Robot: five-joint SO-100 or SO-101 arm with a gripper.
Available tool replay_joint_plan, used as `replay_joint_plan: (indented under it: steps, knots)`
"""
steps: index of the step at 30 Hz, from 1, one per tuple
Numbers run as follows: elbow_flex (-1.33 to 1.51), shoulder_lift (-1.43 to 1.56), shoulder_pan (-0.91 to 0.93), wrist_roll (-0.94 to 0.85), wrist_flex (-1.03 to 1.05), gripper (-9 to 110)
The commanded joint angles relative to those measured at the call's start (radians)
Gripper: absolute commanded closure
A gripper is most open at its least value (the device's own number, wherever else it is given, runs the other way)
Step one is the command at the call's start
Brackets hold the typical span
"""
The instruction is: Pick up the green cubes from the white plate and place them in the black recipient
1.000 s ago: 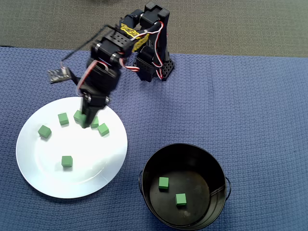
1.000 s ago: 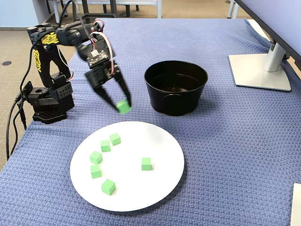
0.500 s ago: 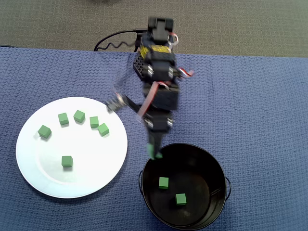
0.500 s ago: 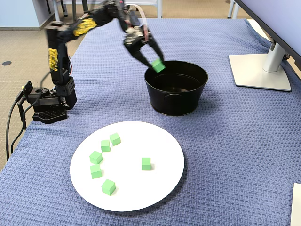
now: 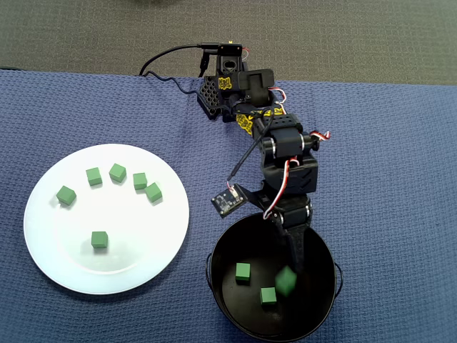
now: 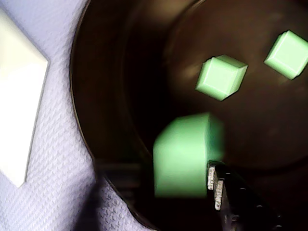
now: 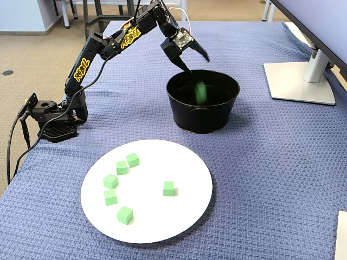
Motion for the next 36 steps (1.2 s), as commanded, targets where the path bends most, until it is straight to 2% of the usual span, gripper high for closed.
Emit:
replay_joint_plan:
  steps: [1, 6, 12, 20, 25, 27, 29, 31, 36]
  knots:
    - [0.103, 0.155, 0.023, -0.094, -0.043, 57]
    - [0.353, 0.368, 0.144, -0.291, -0.087, 54]
    - [0.681, 0.598, 0.434, -0.466, -0.195, 52]
    - [1.060, 0.640, 0.793, -0.591, -0.442, 55]
    - [1.150, 0.583, 0.877, -0.598, -0.522, 56]
    - [1.163, 0.577, 0.893, -0.600, -0.514, 61]
    - [1.157, 0.568, 0.900, -0.594, -0.506, 72]
    - [1.150, 0.561, 0.907, -0.594, -0.497, 76]
    - [1.184, 0.577, 0.953, -0.624, -0.489, 70]
